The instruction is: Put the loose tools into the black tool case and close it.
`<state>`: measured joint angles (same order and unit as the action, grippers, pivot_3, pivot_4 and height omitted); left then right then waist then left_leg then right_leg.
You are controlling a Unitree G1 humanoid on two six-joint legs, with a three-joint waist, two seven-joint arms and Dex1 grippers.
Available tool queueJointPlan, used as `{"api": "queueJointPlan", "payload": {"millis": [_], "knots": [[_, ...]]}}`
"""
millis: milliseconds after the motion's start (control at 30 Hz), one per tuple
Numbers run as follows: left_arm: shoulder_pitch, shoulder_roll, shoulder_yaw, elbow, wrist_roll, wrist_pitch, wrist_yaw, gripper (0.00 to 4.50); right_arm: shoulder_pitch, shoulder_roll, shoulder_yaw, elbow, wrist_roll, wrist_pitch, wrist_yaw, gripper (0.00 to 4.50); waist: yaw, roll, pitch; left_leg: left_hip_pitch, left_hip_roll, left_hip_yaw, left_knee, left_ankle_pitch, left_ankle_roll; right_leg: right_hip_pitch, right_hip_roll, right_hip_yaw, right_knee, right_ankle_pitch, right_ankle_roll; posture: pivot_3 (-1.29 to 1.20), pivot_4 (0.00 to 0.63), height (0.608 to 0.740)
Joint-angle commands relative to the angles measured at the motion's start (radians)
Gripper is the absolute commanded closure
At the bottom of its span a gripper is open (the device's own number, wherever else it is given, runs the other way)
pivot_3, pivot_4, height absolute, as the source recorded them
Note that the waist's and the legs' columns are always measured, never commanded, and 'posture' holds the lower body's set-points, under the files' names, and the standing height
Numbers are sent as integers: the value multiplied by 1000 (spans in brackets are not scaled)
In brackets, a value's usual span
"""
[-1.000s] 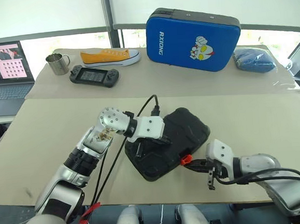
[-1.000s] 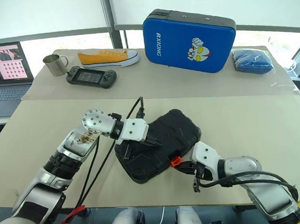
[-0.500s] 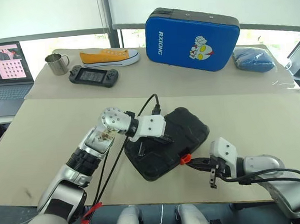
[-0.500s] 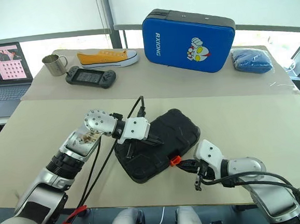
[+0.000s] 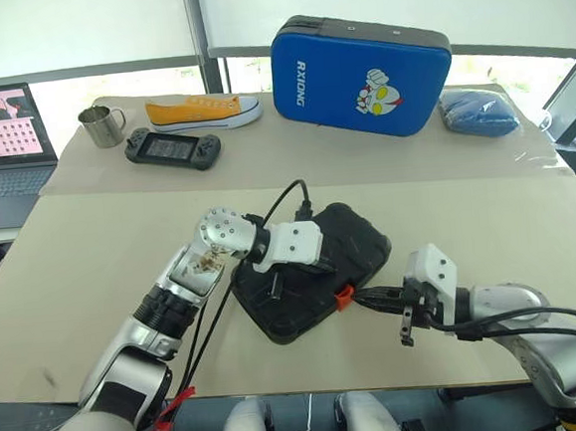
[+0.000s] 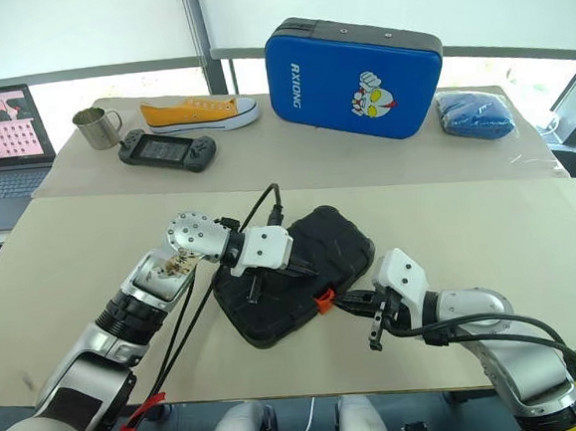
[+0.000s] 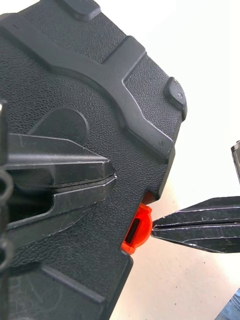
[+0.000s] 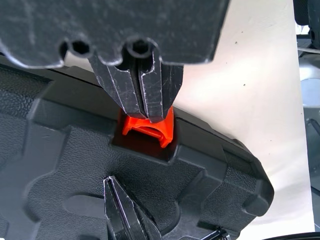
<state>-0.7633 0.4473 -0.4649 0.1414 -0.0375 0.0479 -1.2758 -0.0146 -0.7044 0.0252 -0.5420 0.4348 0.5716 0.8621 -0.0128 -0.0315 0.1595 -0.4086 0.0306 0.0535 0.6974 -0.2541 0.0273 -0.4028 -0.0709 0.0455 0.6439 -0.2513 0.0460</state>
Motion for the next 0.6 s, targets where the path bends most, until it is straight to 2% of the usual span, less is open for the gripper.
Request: {"api": "queueJointPlan", "payload": {"millis": [33, 100, 200, 300, 400, 433, 533, 600], "knots": [[26, 0, -24, 13, 30, 17, 0, 4452, -21, 1, 17, -12, -22, -26, -15, 4500, 0, 0, 0, 0, 0, 0, 0, 0, 0, 0, 0, 0, 0, 0, 0, 0, 150, 740], [30, 1, -2, 18, 19, 40, 14, 4452, -12, -7, 20, -6, -36, -37, -6, 4500, 0, 0, 0, 0, 0, 0, 0, 0, 0, 0, 0, 0, 0, 0, 0, 0, 150, 740], [43, 27, 66, -3, -45, 130, 7, 3757, 5, -28, -44, -26, 23, 5, 19, 3697, 0, 0, 0, 0, 0, 0, 0, 0, 0, 0, 0, 0, 0, 0, 0, 0, 150, 740], [73, 109, 184, -73, -150, 298, -3, 2626, 57, -115, -180, -52, 114, 29, 106, 2591, -1, 0, 0, -1, 0, 0, -1, 0, 0, -1, -1, 0, 0, 0, 0, 0, 150, 740], [174, 286, 370, -188, -313, 483, -57, 1538, 128, -242, -417, -44, 277, 104, 264, 1525, -7, 1, 1, -1, 1, 0, -2, 0, 0, -2, 0, 1, 0, 0, 0, 0, 150, 740], [210, 345, 433, -226, -369, 544, -77, 1381, 147, -277, -489, -33, 330, 134, 312, 1368, -11, 1, 1, -1, 3, 0, -3, 0, 0, -3, 0, 1, 0, 0, 0, 0, 150, 740], [298, 501, 598, -310, -495, 702, -98, 102, 190, -364, -650, 15, 428, 198, 442, 99, -5, 0, 3, 0, 4, -1, -4, 0, 0, -2, -1, -1, 0, -1, -2, 0, 150, 740], [351, 573, 696, -348, -555, 761, -99, 27, 208, -401, -710, 52, 441, 204, 505, 27, 4, 0, 3, 1, 4, -1, -4, 0, 0, 0, -2, -2, -2, -1, -1, 0, 150, 740]]}}
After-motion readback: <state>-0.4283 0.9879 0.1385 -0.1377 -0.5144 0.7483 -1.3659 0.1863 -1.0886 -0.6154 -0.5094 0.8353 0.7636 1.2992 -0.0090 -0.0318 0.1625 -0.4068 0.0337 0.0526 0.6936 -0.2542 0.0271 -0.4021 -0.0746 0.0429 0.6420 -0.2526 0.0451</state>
